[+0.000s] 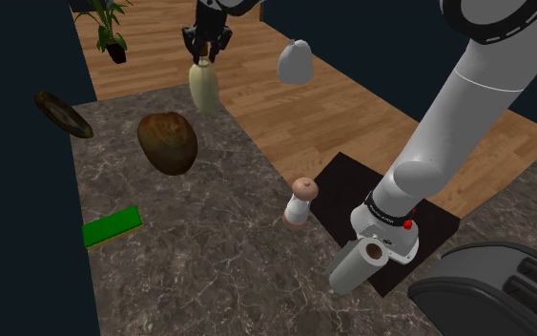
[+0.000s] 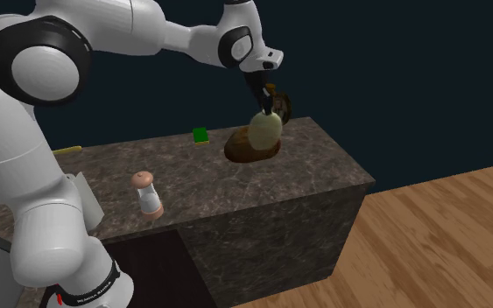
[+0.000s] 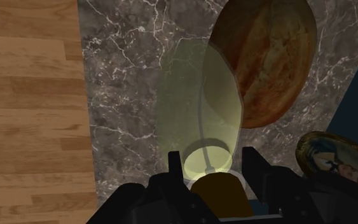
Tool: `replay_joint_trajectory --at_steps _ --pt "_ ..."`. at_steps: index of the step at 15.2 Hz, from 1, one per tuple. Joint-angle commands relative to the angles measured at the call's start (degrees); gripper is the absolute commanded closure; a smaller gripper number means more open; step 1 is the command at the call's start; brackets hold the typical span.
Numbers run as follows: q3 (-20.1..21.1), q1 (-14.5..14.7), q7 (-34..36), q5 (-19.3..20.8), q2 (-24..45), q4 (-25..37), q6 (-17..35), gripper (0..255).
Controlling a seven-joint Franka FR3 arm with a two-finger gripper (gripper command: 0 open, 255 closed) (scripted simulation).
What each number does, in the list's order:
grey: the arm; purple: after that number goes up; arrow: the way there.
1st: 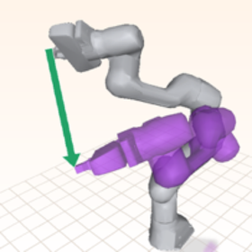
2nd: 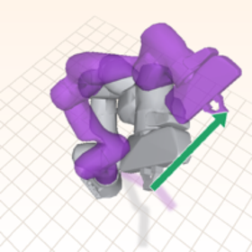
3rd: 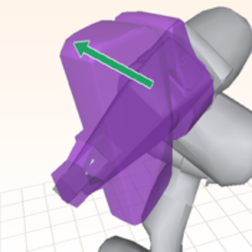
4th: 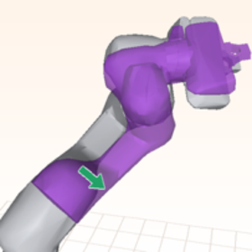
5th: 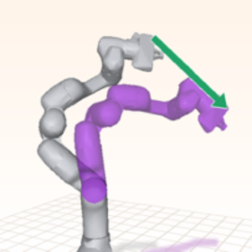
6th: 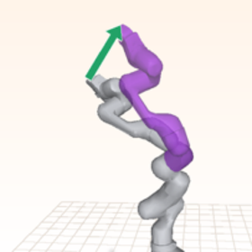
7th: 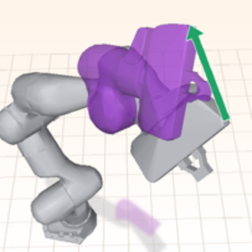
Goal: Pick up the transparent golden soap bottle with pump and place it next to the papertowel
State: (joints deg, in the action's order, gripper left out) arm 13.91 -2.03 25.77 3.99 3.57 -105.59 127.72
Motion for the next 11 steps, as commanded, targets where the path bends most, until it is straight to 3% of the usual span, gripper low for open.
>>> replay_joint_trajectory --at_steps 1,11 --pt "0.05 0.04 -0.03 -0.10 -0.24 1.24 -1.45 255" --pt "0.12 0.09 -0.50 -0.44 -0.53 8.60 -9.08 255"
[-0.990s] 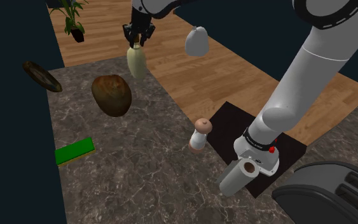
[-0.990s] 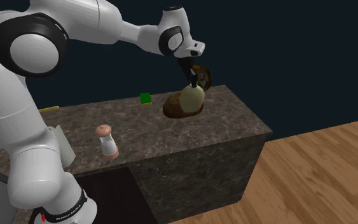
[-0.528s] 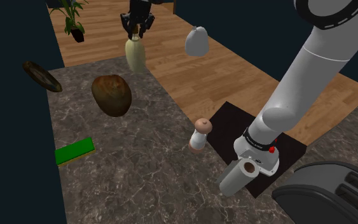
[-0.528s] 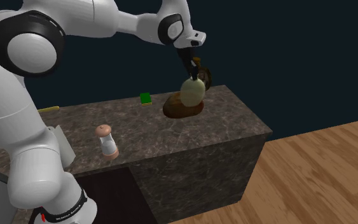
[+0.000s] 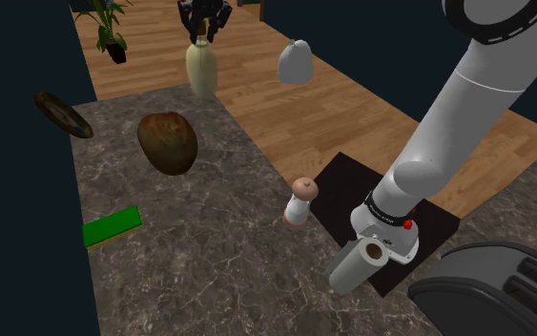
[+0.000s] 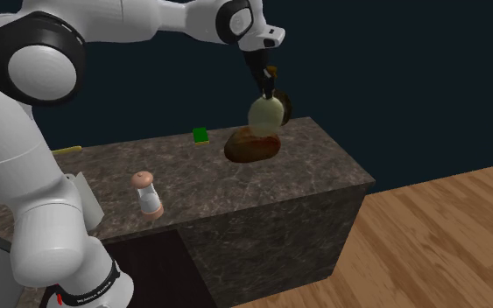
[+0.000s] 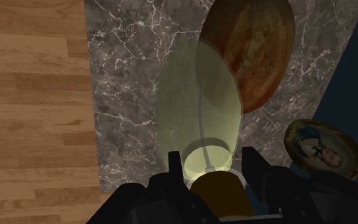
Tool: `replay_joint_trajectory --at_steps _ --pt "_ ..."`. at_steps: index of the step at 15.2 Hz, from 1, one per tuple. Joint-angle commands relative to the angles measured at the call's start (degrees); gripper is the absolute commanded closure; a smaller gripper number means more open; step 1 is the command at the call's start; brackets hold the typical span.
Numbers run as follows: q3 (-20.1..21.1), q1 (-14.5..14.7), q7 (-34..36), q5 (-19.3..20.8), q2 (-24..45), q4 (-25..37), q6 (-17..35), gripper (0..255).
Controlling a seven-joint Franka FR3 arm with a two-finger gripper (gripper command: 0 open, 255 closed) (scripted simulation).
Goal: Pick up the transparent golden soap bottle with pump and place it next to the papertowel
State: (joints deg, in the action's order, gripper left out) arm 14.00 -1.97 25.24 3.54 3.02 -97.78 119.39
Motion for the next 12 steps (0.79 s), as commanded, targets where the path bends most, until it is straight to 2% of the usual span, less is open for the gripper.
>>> replay_joint_trajectory --at_steps 1,12 --pt "0.04 0.05 0.00 0.01 0.06 1.61 -1.52 255" --pt "0.21 0.32 -0.14 0.30 1.57 12.02 -10.47 255"
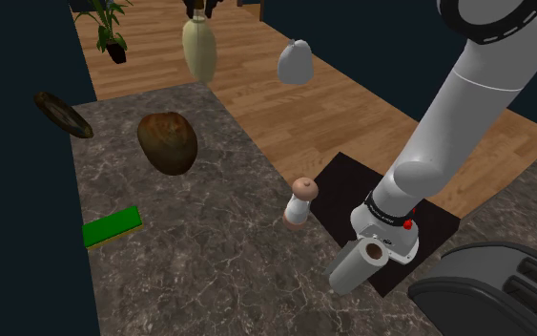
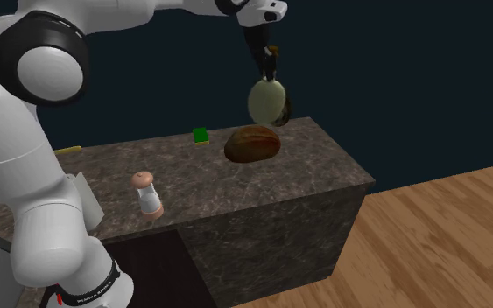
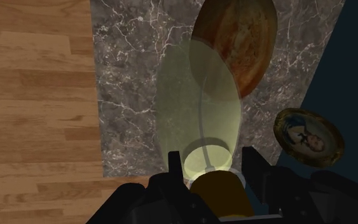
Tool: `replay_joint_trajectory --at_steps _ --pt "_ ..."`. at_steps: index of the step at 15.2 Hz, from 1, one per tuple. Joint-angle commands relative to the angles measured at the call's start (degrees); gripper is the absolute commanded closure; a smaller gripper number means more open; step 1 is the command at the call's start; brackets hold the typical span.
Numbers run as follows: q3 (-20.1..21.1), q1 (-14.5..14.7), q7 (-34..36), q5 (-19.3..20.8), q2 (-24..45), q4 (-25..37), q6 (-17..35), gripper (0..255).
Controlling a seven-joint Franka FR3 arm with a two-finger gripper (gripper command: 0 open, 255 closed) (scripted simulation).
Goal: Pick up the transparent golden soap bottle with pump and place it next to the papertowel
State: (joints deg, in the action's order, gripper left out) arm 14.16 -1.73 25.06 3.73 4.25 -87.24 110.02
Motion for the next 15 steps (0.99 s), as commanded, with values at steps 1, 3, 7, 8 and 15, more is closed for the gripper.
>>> replay_joint_trajectory --at_steps 1,3,7,8,15 --pt "0.07 0.12 0.04 0.16 0.58 2.56 -1.96 255" --pt "0.12 0.21 0.06 0.31 1.12 4.82 -3.70 255" --pt "0.24 0.47 0.11 0.68 2.45 9.72 -7.32 255" --pt "0.28 0.55 0.13 0.80 2.85 11.04 -8.26 255" --pt "1.22 1.29 2.30 -1.25 -7.85 -0.52 -7.16 255"
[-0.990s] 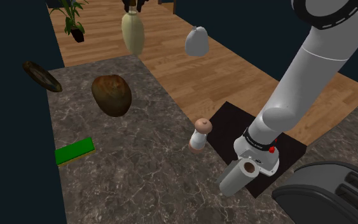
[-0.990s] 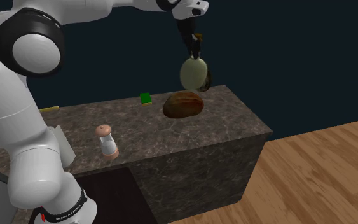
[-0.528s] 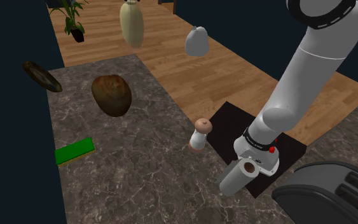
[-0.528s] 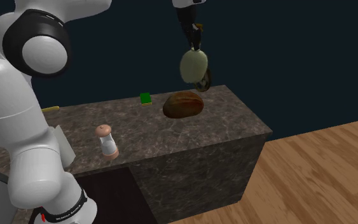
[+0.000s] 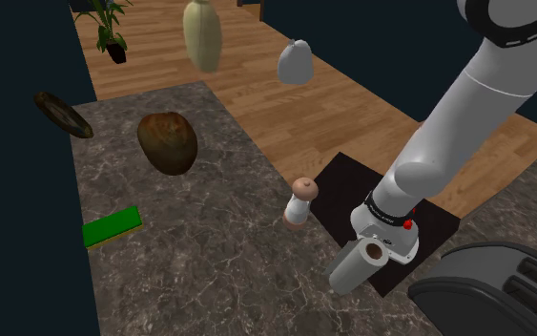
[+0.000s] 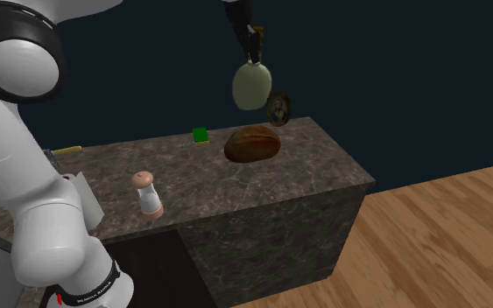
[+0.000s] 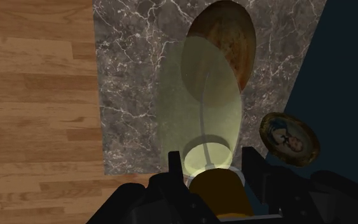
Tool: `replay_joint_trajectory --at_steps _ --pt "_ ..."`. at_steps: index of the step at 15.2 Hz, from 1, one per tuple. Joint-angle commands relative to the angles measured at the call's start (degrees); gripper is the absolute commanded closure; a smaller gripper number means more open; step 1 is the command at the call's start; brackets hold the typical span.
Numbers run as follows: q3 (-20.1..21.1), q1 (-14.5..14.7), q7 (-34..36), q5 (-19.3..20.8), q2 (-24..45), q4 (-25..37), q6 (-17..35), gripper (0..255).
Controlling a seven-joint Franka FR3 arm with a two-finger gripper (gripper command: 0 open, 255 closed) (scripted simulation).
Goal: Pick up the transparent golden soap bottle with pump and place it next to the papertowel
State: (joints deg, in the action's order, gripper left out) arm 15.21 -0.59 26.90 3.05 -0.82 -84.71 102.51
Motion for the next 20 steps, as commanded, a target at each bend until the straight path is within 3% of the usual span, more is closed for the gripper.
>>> replay_joint_trajectory --at_steps 1,10,20 --pt "0.36 0.38 0.90 -0.99 -4.85 -5.31 0.61 255" --pt "2.60 3.43 5.59 -4.66 -21.44 -20.87 0.03 255" --pt "6.68 8.02 12.55 -9.01 -36.47 -30.33 -5.01 255"
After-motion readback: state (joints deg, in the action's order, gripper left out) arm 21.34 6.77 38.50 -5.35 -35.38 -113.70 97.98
